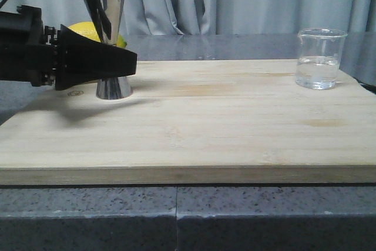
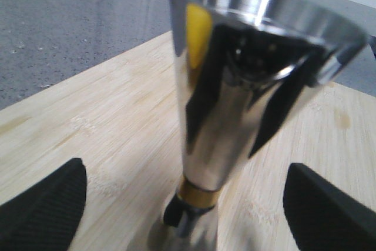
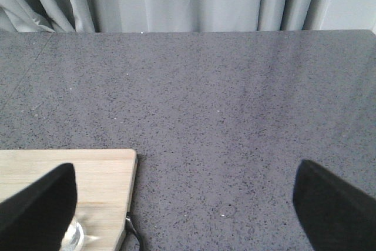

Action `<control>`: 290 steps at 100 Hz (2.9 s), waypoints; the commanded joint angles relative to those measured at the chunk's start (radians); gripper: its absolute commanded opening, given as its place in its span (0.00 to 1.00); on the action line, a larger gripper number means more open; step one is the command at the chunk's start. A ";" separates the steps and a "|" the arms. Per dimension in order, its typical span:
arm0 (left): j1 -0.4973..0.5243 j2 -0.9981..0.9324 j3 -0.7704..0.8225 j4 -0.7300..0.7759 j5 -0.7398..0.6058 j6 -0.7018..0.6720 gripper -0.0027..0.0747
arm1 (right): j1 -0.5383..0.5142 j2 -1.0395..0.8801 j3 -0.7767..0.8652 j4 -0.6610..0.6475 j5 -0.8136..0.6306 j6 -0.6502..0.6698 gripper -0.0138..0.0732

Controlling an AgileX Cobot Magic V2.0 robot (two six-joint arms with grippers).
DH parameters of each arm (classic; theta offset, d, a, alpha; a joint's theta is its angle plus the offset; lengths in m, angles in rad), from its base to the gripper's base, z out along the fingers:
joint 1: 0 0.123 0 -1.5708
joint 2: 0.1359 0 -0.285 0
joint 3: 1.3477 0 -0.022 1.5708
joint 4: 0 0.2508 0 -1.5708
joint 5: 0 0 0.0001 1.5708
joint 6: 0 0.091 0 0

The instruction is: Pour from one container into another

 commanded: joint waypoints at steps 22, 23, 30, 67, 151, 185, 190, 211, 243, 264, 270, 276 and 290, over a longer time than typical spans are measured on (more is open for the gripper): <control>0.003 -0.032 -0.024 -0.090 -0.113 -0.003 0.83 | -0.007 0.003 -0.027 -0.012 -0.083 -0.009 0.91; 0.003 -0.032 -0.024 -0.090 -0.113 -0.003 0.83 | -0.007 0.003 -0.027 -0.012 -0.083 -0.009 0.91; 0.003 -0.032 -0.024 -0.090 -0.113 -0.003 0.83 | -0.007 0.003 -0.027 -0.012 -0.085 -0.009 0.91; 0.003 -0.032 -0.024 -0.086 -0.115 -0.003 0.56 | -0.007 0.003 -0.027 -0.012 -0.105 -0.009 0.91; 0.003 -0.032 -0.024 -0.086 -0.115 -0.003 0.27 | -0.007 0.003 -0.027 -0.012 -0.113 -0.009 0.91; 0.003 -0.032 -0.024 -0.086 -0.134 -0.003 0.13 | -0.007 0.003 -0.027 -0.012 -0.127 -0.009 0.91; 0.003 -0.032 -0.024 -0.086 -0.133 -0.003 0.11 | -0.007 0.003 -0.027 -0.012 -0.130 -0.009 0.91; 0.003 -0.032 -0.024 -0.083 -0.139 -0.003 0.03 | -0.007 0.003 -0.027 -0.012 -0.130 -0.009 0.91; 0.003 -0.032 -0.032 -0.020 -0.180 -0.001 0.03 | -0.007 0.026 -0.027 -0.012 -0.122 -0.009 0.91; -0.002 -0.036 -0.059 0.005 -0.215 -0.001 0.03 | -0.007 0.074 -0.026 -0.012 -0.113 -0.009 0.91; -0.008 -0.038 -0.068 0.012 -0.215 -0.001 0.03 | -0.004 0.086 -0.024 -0.012 -0.113 -0.009 0.91; -0.024 -0.038 -0.078 0.014 -0.215 -0.001 0.03 | 0.007 0.097 -0.020 -0.012 -0.118 -0.009 0.91; -0.063 -0.038 -0.109 0.016 -0.215 -0.001 0.03 | 0.051 0.109 0.004 -0.012 -0.159 -0.009 0.91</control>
